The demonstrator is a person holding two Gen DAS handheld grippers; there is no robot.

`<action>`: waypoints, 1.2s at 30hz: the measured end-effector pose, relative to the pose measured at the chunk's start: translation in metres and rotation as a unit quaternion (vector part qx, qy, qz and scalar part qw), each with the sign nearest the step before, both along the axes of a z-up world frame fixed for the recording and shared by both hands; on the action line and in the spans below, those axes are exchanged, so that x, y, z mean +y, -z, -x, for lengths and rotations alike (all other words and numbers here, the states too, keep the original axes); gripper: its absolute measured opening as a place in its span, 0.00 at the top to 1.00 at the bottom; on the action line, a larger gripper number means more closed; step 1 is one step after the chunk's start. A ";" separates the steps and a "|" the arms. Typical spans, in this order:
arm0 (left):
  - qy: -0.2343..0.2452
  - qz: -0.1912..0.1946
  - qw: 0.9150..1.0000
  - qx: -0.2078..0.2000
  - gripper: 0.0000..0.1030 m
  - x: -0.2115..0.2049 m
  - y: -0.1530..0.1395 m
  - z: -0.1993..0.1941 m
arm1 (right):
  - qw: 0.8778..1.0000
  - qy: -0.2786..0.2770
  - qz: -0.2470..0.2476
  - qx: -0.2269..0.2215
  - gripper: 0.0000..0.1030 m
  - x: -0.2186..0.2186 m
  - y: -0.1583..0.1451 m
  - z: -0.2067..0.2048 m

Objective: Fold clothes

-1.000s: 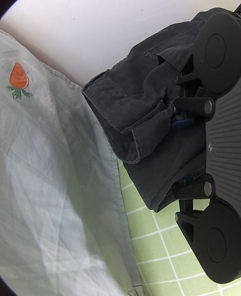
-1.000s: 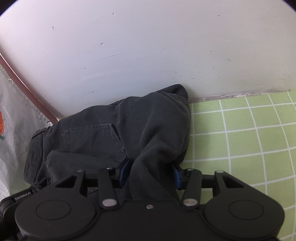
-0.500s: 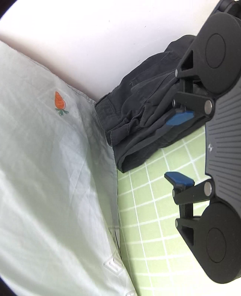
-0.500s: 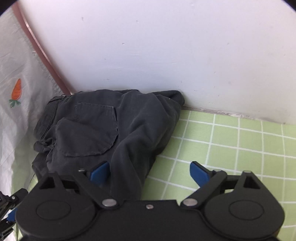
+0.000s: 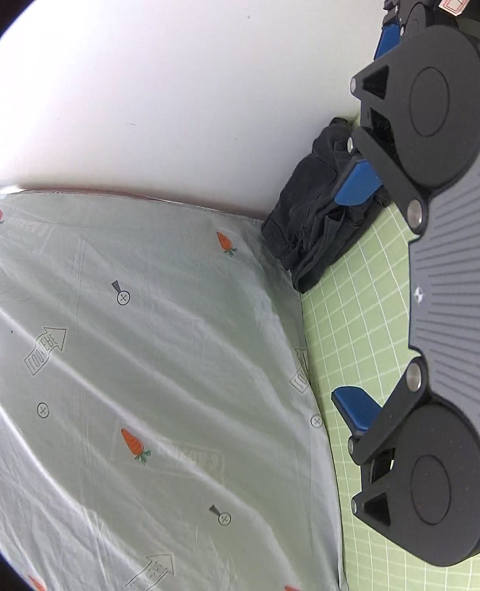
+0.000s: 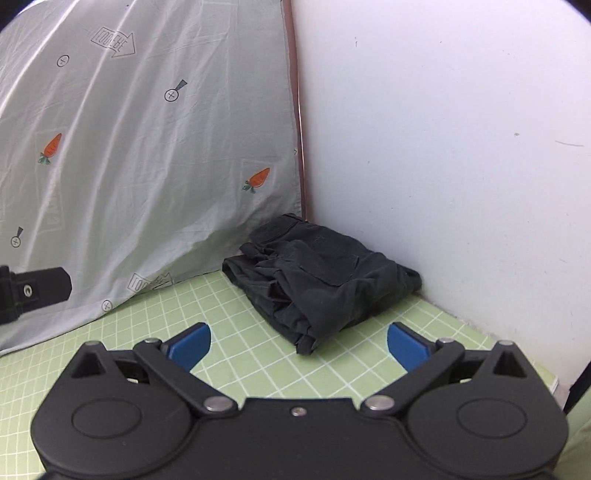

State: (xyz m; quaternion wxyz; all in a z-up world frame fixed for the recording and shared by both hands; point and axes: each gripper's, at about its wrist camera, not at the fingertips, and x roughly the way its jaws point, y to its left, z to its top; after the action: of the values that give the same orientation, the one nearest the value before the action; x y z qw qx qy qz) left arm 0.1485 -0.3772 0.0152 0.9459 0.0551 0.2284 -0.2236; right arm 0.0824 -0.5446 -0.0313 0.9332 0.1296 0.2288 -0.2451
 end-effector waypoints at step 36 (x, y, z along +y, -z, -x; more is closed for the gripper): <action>0.019 -0.040 0.997 0.059 0.00 0.118 0.017 0.172 | 0.998 -0.003 0.033 0.049 0.00 0.143 -0.005 0.166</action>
State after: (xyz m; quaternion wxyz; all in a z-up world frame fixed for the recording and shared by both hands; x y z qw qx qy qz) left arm -0.0236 -0.2589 -0.0021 0.9234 0.0840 0.2920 -0.2346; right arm -0.0832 -0.4019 -0.0262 0.9254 0.0855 0.2663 -0.2557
